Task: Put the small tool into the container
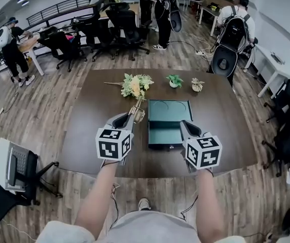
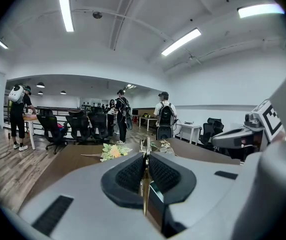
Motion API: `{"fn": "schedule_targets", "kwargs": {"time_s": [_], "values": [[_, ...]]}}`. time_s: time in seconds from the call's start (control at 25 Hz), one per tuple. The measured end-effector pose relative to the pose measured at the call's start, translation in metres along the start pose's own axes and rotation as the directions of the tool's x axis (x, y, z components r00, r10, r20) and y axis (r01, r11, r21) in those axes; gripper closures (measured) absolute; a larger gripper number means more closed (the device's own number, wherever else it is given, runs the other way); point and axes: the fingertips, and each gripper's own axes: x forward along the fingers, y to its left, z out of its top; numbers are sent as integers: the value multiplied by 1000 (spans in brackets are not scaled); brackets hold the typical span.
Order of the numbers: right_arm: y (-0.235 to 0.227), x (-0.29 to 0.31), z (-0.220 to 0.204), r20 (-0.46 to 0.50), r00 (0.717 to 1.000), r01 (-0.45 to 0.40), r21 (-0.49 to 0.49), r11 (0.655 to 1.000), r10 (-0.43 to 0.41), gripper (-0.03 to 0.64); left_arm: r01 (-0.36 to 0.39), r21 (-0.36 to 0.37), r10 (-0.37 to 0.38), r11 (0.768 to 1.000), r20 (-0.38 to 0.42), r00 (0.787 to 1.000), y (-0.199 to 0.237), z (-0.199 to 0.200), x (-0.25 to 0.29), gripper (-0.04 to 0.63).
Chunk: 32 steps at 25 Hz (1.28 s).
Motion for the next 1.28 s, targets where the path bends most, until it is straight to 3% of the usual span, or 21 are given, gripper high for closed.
{"fn": "schedule_targets", "kwargs": {"time_s": [0.4,1.28], "values": [[-8,7,3,7,1000,6,5,1000,-6,612,15,15,-15,1000,-17,1000,-1,1,15,568],[-85,11,12,44,998,-54,1,999,54,612,-20,67,21,998,-25,999,-58,12,65,568]]}}
